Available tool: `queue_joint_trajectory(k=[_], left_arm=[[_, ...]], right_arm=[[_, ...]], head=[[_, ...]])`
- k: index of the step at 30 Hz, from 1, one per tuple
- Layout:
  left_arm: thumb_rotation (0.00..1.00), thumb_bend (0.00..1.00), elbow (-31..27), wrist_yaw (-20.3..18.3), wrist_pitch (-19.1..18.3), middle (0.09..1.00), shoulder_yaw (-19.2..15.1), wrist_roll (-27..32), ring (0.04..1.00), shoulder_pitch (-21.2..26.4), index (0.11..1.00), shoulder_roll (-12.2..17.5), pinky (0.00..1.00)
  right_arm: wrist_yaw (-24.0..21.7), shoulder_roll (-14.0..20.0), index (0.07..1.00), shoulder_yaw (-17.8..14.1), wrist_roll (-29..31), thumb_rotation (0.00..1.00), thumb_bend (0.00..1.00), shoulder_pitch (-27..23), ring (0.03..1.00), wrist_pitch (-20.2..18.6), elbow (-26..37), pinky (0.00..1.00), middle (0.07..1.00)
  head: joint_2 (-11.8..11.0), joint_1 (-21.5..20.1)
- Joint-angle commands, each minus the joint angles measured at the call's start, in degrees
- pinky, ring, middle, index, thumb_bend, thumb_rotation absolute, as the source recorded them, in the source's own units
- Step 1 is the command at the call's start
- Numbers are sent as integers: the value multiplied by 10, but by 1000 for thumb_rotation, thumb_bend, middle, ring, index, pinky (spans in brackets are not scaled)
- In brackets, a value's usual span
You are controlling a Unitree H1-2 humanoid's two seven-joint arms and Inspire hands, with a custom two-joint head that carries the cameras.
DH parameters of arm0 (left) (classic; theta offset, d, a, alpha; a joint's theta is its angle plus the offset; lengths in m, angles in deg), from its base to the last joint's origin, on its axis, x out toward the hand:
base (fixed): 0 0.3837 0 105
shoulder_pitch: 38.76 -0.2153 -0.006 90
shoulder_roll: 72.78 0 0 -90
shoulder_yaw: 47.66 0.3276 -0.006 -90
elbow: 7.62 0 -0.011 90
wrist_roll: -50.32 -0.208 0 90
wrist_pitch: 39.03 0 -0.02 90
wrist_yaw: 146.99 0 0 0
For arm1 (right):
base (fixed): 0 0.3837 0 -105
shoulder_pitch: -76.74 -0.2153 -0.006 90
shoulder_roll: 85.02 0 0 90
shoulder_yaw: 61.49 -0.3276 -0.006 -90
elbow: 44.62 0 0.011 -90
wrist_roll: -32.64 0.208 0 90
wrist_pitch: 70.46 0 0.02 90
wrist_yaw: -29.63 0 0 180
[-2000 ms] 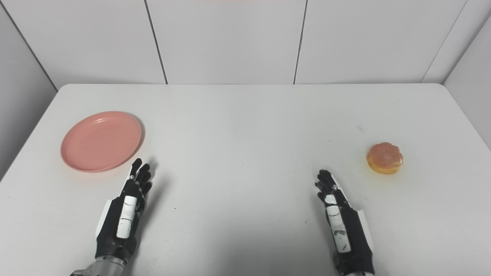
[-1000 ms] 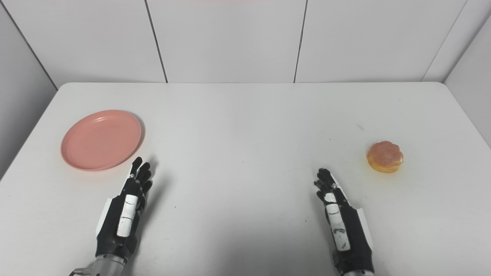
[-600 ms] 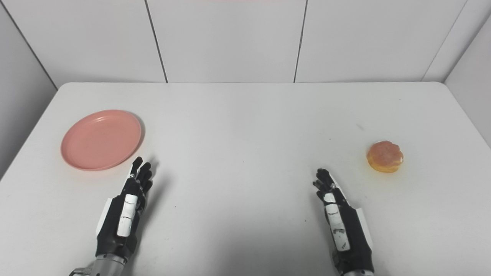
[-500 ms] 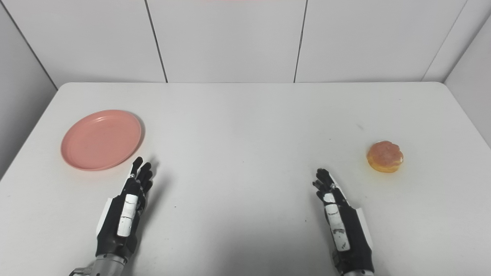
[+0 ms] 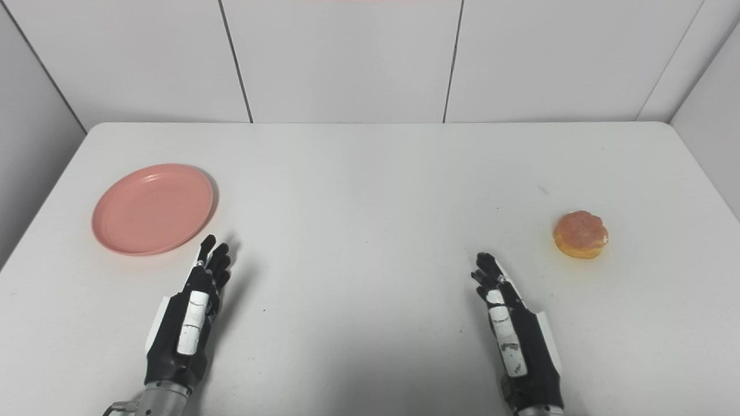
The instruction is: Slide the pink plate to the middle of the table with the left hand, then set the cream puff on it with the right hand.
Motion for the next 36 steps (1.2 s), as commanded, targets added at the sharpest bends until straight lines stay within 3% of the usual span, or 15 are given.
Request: queue_joint_trajectory(k=[1,7,8,13,14,21,24,25,29,32,36], left_arm=[[911,864,3,-12,3,980,6,-1,991,-32,1000,7,1000],[928,869,22,-8,23,976,13,-13,980,-31,1000,3,1000],[930,869,30,-8,31,977,16,-16,980,-31,1000,0,1000],[929,864,58,-2,57,985,27,-30,981,-31,1000,-10,1000],[929,864,68,-1,66,985,30,-34,981,-30,1000,-12,1000],[939,801,115,28,113,965,49,-85,956,-25,1000,-29,996],[945,799,121,33,117,963,52,-90,955,-24,1000,-32,994],[951,801,128,37,122,961,55,-94,952,-23,1000,-35,990],[968,807,146,46,135,956,64,-103,948,-19,1000,-40,986],[975,806,159,53,143,958,69,-105,955,-15,1000,-45,989],[978,812,173,61,153,953,74,-105,959,-13,1000,-48,986]], right_arm=[[-6,17,895,4,4,918,809,17,937,-5,14,968,941],[-7,19,893,-3,12,901,811,17,934,7,-1,968,939],[-9,22,896,-5,14,904,810,17,936,13,-8,969,942],[-23,36,913,-14,25,926,808,16,948,38,-41,980,957],[-26,39,913,-17,29,926,807,14,948,47,-52,980,957],[-37,54,914,-29,45,931,802,2,941,94,-114,979,949],[-38,57,914,-30,50,927,796,0,945,103,-124,984,950],[-40,60,915,-31,53,930,789,-3,949,108,-134,987,954],[-41,67,918,-32,60,933,778,-9,958,117,-156,996,961],[-42,71,921,-32,66,931,772,-14,969,128,-176,1000,966],[-42,73,924,-32,68,932,772,-19,970,134,-189,1000,969]], head=[[-4,8],[-19,34],[-38,50],[-63,69],[-83,86],[-129,125],[-129,125],[-151,145],[-159,153],[-186,170],[-198,173]])
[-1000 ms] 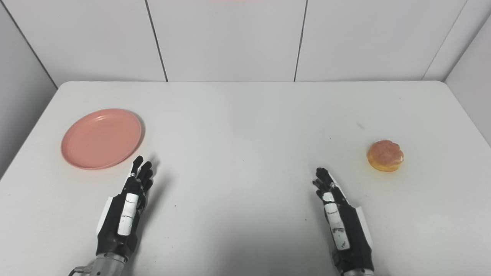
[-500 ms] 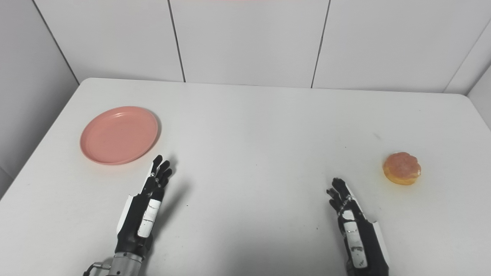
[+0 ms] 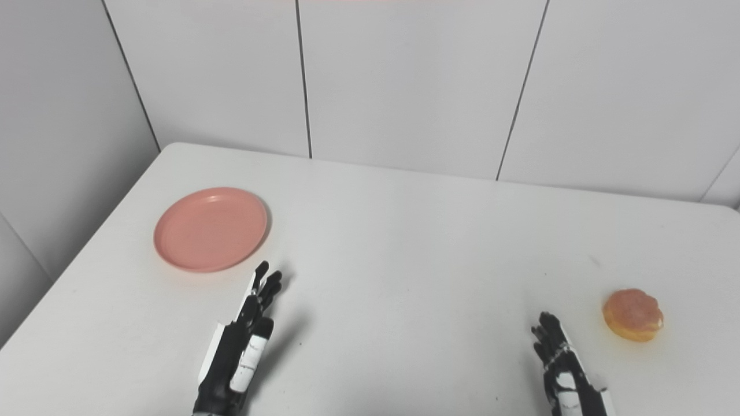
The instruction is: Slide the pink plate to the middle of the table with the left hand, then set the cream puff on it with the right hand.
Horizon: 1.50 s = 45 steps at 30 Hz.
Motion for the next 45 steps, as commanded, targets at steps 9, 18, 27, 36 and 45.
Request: queue_joint_trajectory(k=[9,18,27,36,45], left_arm=[[970,800,50,-21,-19,952,26,9,955,-24,1000,-27,956],[952,796,36,-38,-32,974,19,36,971,-21,1000,-6,996],[957,846,-4,-46,-50,986,-23,65,993,36,1000,15,1000],[980,906,-96,-57,-128,910,-67,51,904,153,928,52,923],[915,923,-67,-57,-121,877,-96,44,869,247,891,87,884]], right_arm=[[8,6,921,0,-11,932,770,16,974,-12,-52,1000,968],[13,-4,913,9,-19,942,773,9,963,-5,-56,1000,957],[14,-13,909,18,-24,943,753,1,961,-3,-63,1000,959],[20,-14,910,27,-41,946,718,-6,952,5,-71,992,958],[25,-16,903,32,-50,920,738,-11,943,3,-69,974,960]], head=[[-11,-4],[-17,-14],[-25,-21],[-28,-25],[-29,-29]])
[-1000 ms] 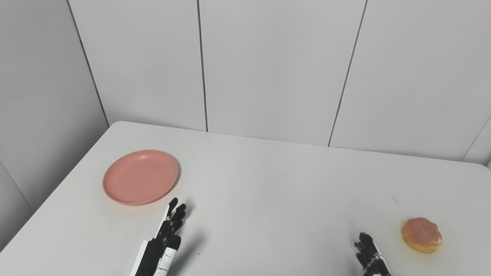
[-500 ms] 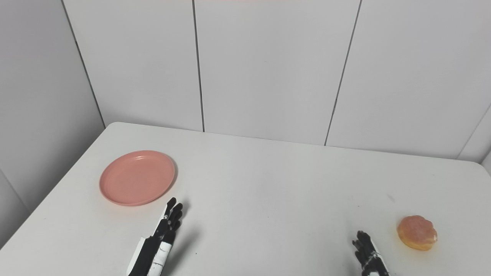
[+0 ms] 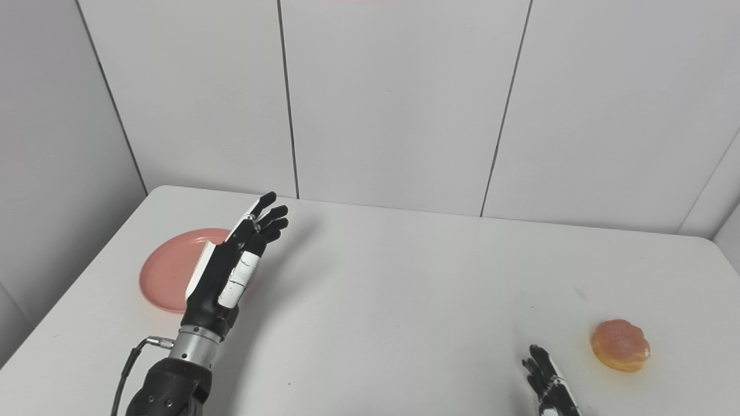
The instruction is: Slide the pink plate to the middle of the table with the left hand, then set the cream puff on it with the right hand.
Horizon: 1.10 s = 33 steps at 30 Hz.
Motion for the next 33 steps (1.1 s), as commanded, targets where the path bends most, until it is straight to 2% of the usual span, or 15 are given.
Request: queue_joint_trajectory(k=[1,5,12,13,14,17,21,24,26,29,33], left_arm=[[914,928,7,-1,25,878,-14,-1,871,42,891,19,887],[931,978,35,3,35,877,-27,-6,873,65,902,34,901],[919,965,71,6,47,894,-56,-7,897,92,905,66,902],[918,965,83,11,64,894,-60,-19,897,98,905,77,902],[928,906,92,15,75,876,-62,-28,869,102,888,84,855],[919,813,128,30,114,855,-75,-44,839,110,857,104,818],[896,804,181,48,154,835,-93,-48,823,121,836,120,784],[891,796,237,55,181,841,-112,-34,823,131,835,135,808],[880,783,258,54,177,844,-128,-6,822,136,829,135,814],[869,799,287,52,159,853,-155,39,847,144,844,134,880],[873,858,329,63,169,849,-174,50,859,152,838,140,900]], right_arm=[[5,-8,903,8,-8,920,739,6,942,-26,-51,973,960],[7,-8,895,9,-10,908,741,5,924,-22,-53,952,949],[6,-6,893,9,-9,899,750,5,925,-24,-52,958,952],[6,-6,893,8,-9,899,751,5,925,-24,-53,958,952],[6,-5,890,8,-9,896,755,5,924,-25,-53,954,949],[2,-3,887,8,-6,893,744,6,926,-24,-54,952,947],[2,-2,884,8,-5,888,742,6,919,-27,-55,946,941],[4,-1,876,8,-7,884,774,5,913,-33,-56,934,935],[4,-1,873,8,-8,888,787,4,915,-33,-58,935,935],[5,-1,869,9,-9,885,799,4,914,-32,-60,936,936],[4,0,862,10,-11,895,799,3,910,-34,-62,922,937]], head=[[0,-1],[0,-1],[1,-2],[1,-1],[1,-1],[1,-1],[3,-1],[3,0],[3,1],[3,0],[3,-1]])
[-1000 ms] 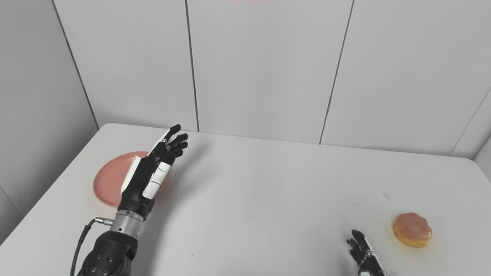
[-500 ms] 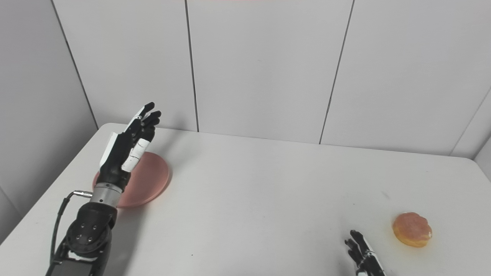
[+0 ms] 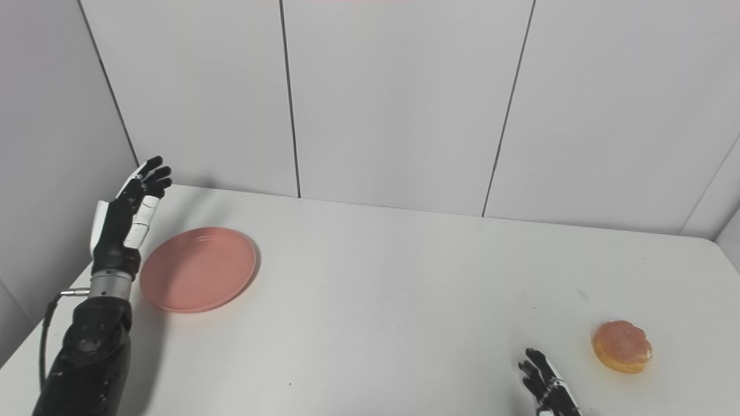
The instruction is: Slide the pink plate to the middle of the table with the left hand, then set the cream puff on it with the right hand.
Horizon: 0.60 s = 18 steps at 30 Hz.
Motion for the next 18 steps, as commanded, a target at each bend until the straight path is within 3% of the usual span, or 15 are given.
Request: queue_joint_trajectory(k=[1,5,9,11,13,18], left_arm=[[875,873,3,10,21,844,-3,2,854,27,831,20,895],[859,870,33,30,28,842,-13,-1,846,27,825,20,854],[861,777,87,40,46,853,-22,10,847,32,829,25,823],[866,784,129,37,64,860,-25,16,852,37,842,32,844],[853,857,176,31,87,863,-25,22,854,44,841,42,845],[861,911,256,29,131,832,-14,30,831,56,793,57,771]], right_arm=[[1,-2,858,8,-6,895,799,4,908,-38,-61,920,935],[0,-1,845,8,-6,895,796,3,895,-37,-63,897,928],[-2,0,851,8,-2,904,753,2,897,-35,-65,899,931],[-3,0,852,7,3,904,750,2,898,-36,-66,900,928],[-3,0,849,7,5,893,773,1,896,-37,-66,902,926],[-2,2,854,8,5,901,767,2,890,-38,-65,886,923]], head=[[1,0],[0,4],[0,1],[0,1],[0,2],[1,2]])
